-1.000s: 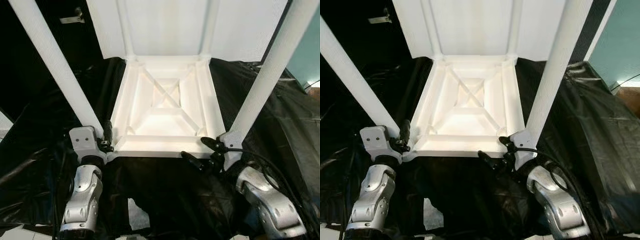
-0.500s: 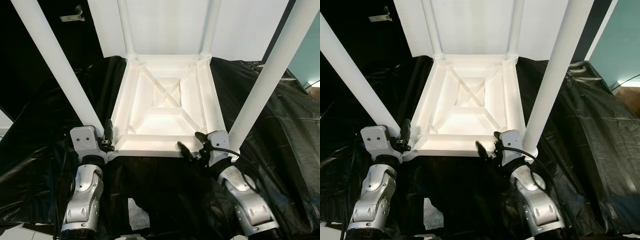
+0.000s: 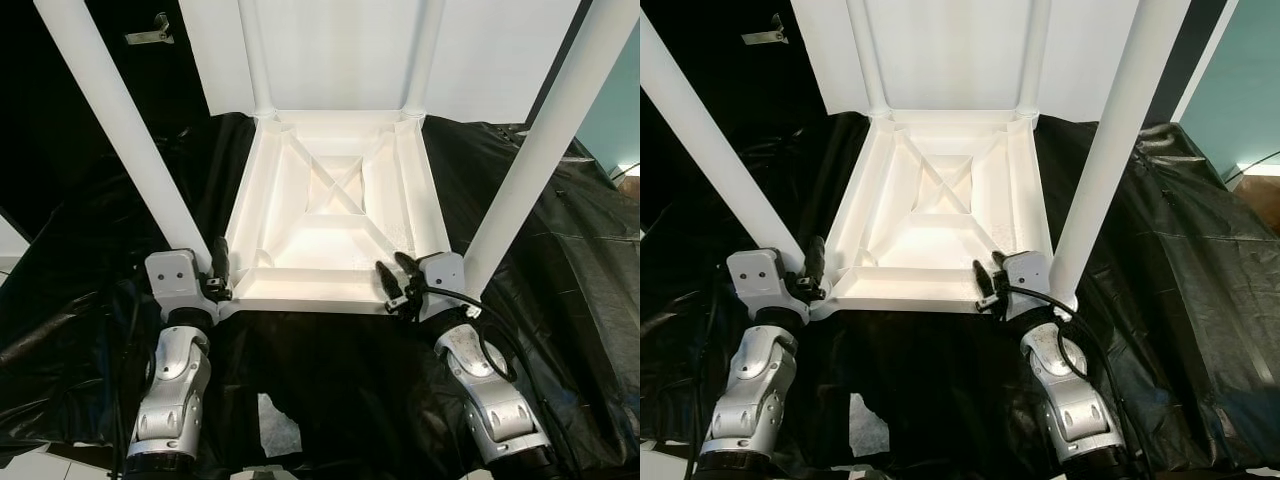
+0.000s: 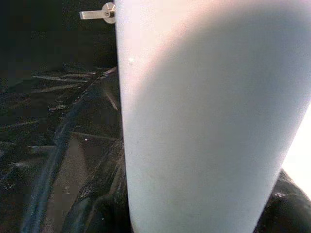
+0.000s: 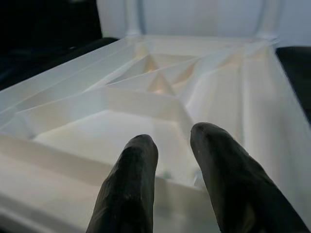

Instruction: Building children table

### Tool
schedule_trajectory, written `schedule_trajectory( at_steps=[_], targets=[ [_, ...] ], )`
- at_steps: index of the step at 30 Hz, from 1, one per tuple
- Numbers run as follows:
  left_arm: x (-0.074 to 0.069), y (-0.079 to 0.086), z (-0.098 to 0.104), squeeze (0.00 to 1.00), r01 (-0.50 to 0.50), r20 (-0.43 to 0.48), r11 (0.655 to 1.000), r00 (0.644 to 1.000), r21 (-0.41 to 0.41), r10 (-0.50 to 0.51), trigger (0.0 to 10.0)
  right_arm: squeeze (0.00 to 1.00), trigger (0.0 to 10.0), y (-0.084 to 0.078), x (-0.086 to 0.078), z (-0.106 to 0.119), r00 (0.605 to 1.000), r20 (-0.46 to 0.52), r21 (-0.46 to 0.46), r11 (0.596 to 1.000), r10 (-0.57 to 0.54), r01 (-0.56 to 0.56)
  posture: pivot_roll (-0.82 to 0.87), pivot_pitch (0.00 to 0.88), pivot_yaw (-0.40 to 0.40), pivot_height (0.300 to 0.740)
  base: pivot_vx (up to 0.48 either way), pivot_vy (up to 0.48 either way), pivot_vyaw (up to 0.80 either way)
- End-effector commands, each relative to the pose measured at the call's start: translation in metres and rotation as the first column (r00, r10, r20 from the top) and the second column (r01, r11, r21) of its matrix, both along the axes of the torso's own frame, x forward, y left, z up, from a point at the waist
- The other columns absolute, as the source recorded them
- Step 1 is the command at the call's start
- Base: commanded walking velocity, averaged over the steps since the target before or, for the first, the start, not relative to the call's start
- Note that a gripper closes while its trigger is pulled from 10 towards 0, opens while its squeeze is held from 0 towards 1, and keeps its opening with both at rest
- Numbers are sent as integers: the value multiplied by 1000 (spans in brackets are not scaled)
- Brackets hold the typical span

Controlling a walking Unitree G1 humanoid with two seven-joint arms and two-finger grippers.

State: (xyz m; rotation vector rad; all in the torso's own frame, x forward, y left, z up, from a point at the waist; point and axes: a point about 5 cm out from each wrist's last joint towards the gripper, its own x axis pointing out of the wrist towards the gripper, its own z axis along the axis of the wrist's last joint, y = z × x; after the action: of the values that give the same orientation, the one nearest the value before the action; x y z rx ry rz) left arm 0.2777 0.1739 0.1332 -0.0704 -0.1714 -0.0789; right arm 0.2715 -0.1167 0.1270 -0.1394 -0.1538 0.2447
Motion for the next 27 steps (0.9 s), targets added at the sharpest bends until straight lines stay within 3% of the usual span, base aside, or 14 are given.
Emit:
schedule_trajectory(
  at_steps=[1,14,27],
  targets=[
    [0,-12,-6,0,79,-17,997,997,5,-79,10000,0,10000,-13,0,1,991,36,27,991,-132,131,12,9,7,740,0,0,0],
    [0,-13,-7,0,83,-16,996,996,10,-83,10000,0,10000,-12,1,-4,978,32,57,977,-207,205,11,10,9,740,0,0,0],
    [0,-11,-6,0,75,-6,997,997,-7,-75,10000,0,10000,-1,4,-7,989,14,65,987,-149,147,20,9,6,740,0,0,0]
  ],
)
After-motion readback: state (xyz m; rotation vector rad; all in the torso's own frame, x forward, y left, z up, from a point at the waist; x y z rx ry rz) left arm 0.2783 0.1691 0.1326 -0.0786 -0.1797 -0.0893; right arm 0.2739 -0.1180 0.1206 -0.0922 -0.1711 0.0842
